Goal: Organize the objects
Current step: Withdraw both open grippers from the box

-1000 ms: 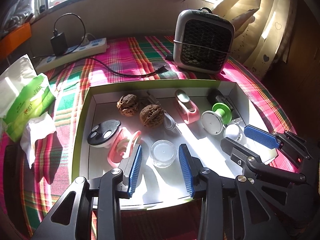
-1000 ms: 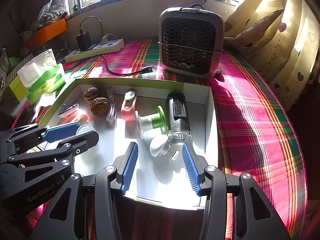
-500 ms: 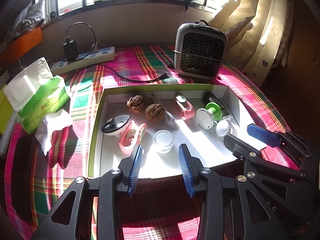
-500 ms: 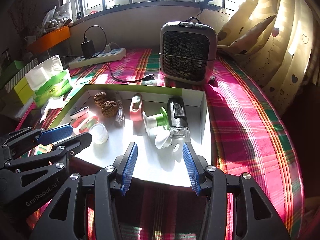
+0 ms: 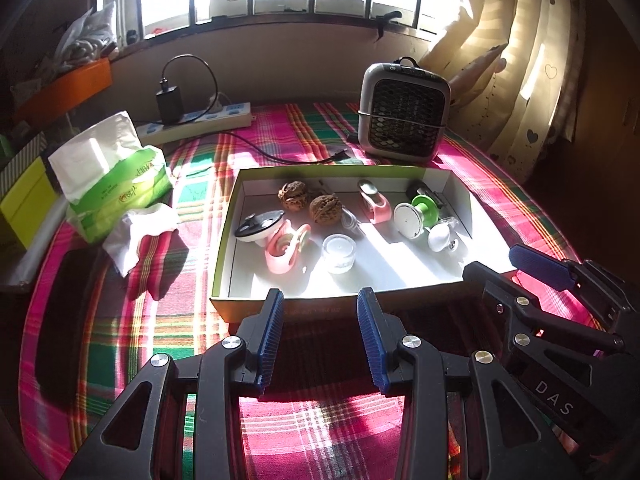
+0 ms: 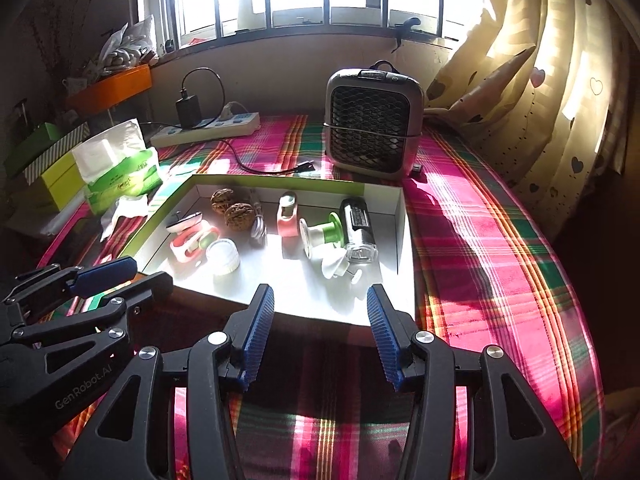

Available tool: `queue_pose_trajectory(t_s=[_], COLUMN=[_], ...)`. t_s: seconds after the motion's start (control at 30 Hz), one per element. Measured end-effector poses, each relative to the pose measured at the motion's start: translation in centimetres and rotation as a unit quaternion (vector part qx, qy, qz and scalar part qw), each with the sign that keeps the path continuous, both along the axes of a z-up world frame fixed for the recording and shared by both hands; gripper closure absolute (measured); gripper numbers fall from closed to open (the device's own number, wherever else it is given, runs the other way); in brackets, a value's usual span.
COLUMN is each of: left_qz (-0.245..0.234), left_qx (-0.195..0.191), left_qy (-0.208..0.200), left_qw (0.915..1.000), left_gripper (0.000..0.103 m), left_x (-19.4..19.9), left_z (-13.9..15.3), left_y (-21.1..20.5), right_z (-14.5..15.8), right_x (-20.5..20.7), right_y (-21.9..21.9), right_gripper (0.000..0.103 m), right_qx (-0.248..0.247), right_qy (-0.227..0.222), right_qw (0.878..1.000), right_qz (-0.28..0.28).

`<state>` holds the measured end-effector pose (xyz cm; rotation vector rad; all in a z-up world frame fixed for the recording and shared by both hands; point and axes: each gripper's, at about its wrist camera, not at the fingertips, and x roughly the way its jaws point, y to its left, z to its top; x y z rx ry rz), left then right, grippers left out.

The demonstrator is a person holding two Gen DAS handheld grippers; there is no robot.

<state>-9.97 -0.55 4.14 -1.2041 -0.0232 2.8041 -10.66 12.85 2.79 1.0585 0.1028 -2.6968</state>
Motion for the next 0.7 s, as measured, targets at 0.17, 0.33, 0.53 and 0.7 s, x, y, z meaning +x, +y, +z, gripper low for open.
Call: queue_pose_trajectory(t_s=[0.17, 0.33, 0.53, 0.7], left_qz=[0.002, 0.005, 0.009, 0.017], left_qx=[-0.009, -0.01, -0.013, -0.016], left_qy=[0.001, -0.007, -0.019, -0.031], left_qw=[1.0, 0.9999, 0.9997, 0.9992], left_gripper=[0.067, 0.067, 0.067, 0.067], left_x=[1.4, 2.3, 3.4, 3.9], left_z=[-0.4, -1.1, -2.2, -3.1], left_y=[0.2, 0.1, -0.1, -0.2], right_z=[-0.1, -0.6, -1.8, -2.7], right_x=[1.3, 2.1, 2.9, 3.6], right_y=[0.0, -0.1, -0.2, -0.1], right_gripper=[0.05, 0.05, 0.05, 0.049], right_qx=[-0.004, 0.0, 0.001, -0.001], right_qy=[0.001, -0.007, -0.026, -0.038], right_qw=[1.0, 1.0, 1.0, 0.999], right_qz=[0.002, 0.006, 0.008, 0.008])
